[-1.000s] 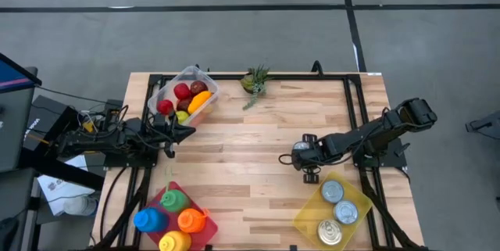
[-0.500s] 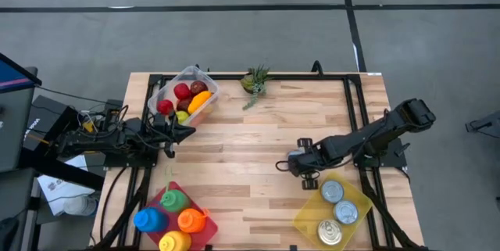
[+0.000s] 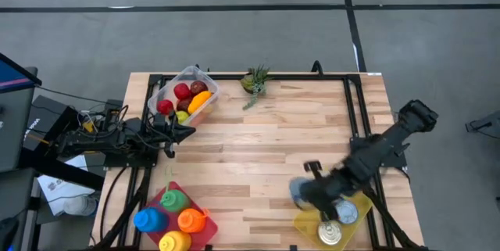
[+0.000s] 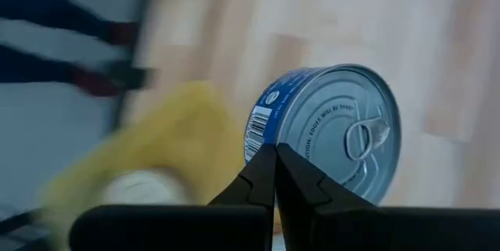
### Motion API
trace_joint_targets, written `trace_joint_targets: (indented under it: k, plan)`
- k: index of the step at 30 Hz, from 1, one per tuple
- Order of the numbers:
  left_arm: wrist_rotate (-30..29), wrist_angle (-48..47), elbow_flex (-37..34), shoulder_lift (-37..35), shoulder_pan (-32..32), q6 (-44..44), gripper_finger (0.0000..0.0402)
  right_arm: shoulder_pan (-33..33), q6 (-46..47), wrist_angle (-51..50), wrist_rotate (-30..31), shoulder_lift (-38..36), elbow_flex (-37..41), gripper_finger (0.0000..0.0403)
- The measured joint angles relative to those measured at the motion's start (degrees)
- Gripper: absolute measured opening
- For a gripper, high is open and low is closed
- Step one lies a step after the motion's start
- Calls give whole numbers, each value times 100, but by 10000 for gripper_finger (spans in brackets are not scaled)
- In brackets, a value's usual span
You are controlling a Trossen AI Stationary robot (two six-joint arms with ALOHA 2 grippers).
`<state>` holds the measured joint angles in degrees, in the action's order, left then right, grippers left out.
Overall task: Pick & Place Food Item
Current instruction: Put the blue tuna can into the yellow bin
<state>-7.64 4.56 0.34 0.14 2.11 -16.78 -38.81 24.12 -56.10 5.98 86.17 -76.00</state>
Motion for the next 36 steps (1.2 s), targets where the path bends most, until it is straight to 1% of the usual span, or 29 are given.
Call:
trace_joint_targets:
  k: [3,7,11,15,19,22,27,29,36]
  plan:
    - [0,0,0,0,0,0,0,-656,539,-29,-55,0,-275,0]
    - [0,0,0,0,0,0,0,-1462,1602,-119,82,0,-309,0]
    - [0,0,0,0,0,0,0,-1966,2693,-628,430,2,69,0]
    - [0,0,0,0,0,0,0,-2086,3280,-511,508,4,684,0]
    - [0,-2,0,0,0,0,0,-2065,3486,51,609,82,1227,0]
    - [0,-2,0,0,0,0,0,-1992,3409,395,610,268,1360,0]
    - [0,-2,0,0,0,-1,0,-1867,3017,829,589,749,1236,0]
    - [0,0,0,0,0,0,0,-1838,2873,1010,492,937,1132,0]
    - [0,-2,0,0,0,0,0,-1925,2839,1323,321,1439,961,0]
